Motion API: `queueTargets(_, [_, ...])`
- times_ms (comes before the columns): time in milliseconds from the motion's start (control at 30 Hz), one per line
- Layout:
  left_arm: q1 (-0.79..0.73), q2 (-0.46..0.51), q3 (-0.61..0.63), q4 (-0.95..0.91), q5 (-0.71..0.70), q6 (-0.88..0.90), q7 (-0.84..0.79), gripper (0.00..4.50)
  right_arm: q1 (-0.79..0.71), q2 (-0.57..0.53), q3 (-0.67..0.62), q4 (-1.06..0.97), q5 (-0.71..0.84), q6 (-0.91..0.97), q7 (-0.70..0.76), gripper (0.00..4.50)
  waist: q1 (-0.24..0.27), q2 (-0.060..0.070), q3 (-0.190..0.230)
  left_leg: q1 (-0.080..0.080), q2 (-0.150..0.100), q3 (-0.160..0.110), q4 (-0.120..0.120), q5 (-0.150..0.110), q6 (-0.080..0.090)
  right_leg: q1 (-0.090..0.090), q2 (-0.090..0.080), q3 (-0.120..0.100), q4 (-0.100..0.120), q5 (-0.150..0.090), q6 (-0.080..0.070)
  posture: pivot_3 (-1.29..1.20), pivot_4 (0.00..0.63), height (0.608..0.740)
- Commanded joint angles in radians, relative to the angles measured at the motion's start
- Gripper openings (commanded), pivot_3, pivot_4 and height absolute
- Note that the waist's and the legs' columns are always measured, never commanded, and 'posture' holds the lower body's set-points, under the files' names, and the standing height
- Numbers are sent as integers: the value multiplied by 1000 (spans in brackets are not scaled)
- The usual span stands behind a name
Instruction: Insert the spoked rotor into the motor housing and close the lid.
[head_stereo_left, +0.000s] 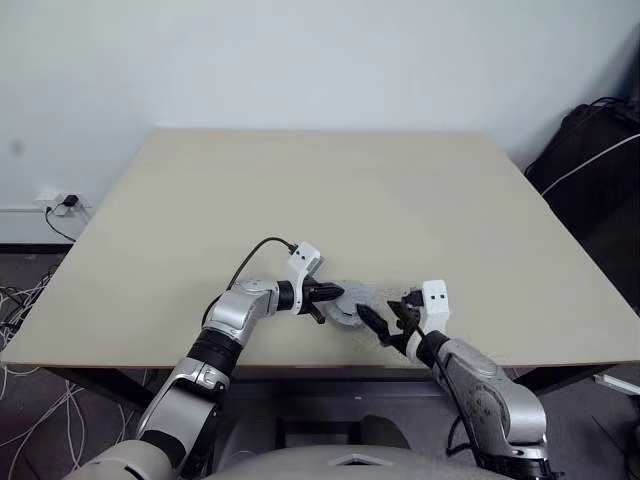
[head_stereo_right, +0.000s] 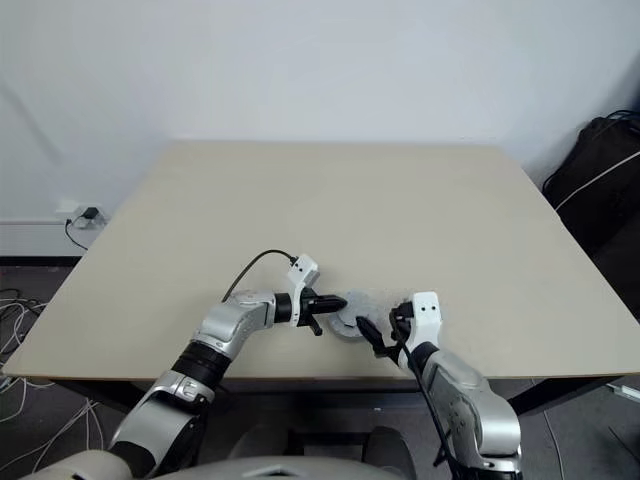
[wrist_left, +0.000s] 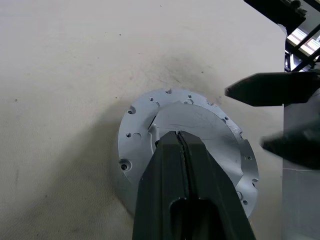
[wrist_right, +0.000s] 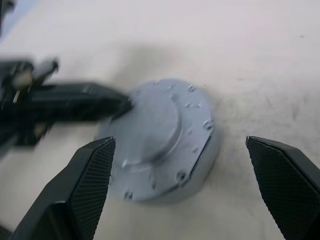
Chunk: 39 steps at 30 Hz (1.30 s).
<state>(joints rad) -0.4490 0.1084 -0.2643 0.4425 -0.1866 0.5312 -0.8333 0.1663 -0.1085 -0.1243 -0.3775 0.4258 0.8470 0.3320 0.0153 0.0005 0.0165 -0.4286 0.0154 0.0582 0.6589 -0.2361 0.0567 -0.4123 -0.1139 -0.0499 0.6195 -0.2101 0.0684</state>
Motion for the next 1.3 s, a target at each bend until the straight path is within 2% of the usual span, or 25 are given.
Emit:
queueTargets(33, [15, 7, -18, 17, 21, 13, 7, 0, -44, 67, -88, 26, 96, 71, -67, 4472, 0, 0, 0, 0, 0, 0, 0, 0, 0, 0, 0, 0, -1, 0, 0, 0, 0, 740])
queueTargets(267, [20, 6, -17, 11, 21, 16, 11, 0, -121, 161, -167, 136, 186, 154, -149, 4472, -2, 3, 0, -1, 0, 0, -1, 0, 0, 0, 0, 0, -1, 0, 0, 0, 0, 740])
queueTargets(767, [27, 8, -15, 2, 20, 21, 14, 0, -181, 253, -345, 242, 574, 361, -218, 4472, -4, 5, 0, 0, 0, 0, -2, 0, 0, 0, 1, 0, -1, 0, 0, 0, 0, 740])
queueTargets(1100, [37, 10, -16, -6, 22, 25, 14, 0, -187, 271, -345, 299, 761, 378, -221, 4472, -19, 7, 1, -1, 0, 0, -2, 0, 0, 0, 1, 0, -1, 0, 0, 0, 0, 740])
queueTargets(1300, [43, 13, -14, -14, 24, 30, 20, 0, -183, 259, -302, 330, 728, 346, -247, 4472, -26, 7, 1, 0, 0, 0, -1, 0, 0, 0, 1, 0, -1, 0, 0, 0, 0, 740])
